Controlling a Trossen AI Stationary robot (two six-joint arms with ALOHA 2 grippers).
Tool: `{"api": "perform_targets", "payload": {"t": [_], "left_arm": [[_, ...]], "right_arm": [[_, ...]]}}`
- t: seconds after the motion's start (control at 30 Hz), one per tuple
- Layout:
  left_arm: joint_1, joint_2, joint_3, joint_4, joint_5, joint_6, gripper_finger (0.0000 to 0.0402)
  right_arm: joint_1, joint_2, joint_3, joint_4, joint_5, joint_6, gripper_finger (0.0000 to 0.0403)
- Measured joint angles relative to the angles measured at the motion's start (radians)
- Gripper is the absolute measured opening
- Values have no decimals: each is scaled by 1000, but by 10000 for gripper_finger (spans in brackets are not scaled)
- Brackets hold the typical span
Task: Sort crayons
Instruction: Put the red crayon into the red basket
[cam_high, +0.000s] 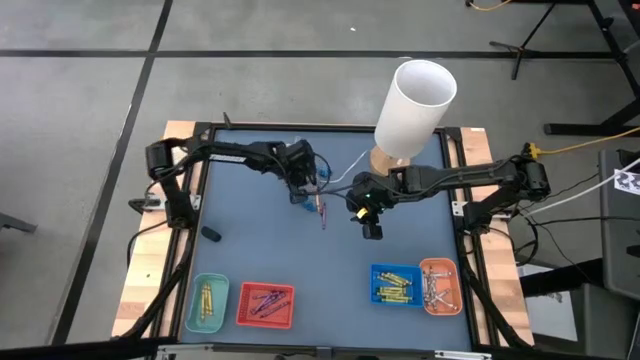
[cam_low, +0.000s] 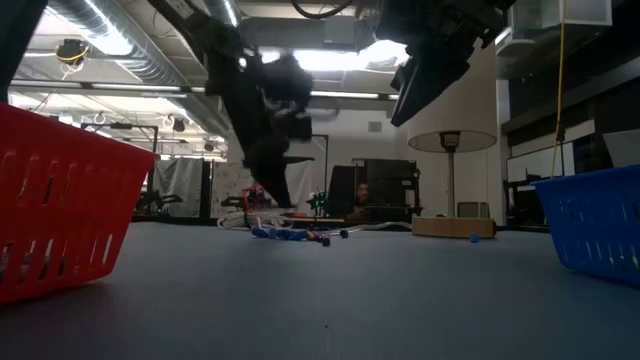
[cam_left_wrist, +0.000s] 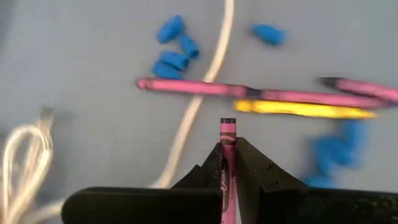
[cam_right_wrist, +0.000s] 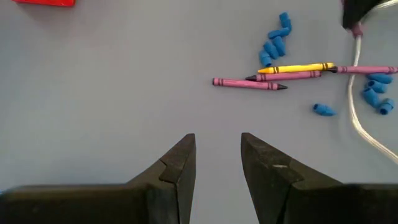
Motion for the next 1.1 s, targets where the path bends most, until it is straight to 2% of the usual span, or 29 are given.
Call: {"api": "perform_targets", "payload": {"t": [0.27,0.43,0.57,0.7,0.87,1.1], "left_arm": [[-104,-172,0,-206,189,-288,2],[-261,-239,0,-263,256,-429,2],[-426,-250,0,-259,264,-520,2],[-595,-249,0,-240,218,-685,3],[-783,-249,1,-229,56,-921,4],[-973,-249,1,-228,-62,-1253,5]], "right_arm": [[-37,0,0,6,17,-18,127],[-82,0,0,7,18,-21,127],[-117,0,0,7,18,-21,127],[-147,0,0,9,18,-21,127],[-172,11,0,61,57,-29,127],[-170,71,1,207,59,-29,127]]}}
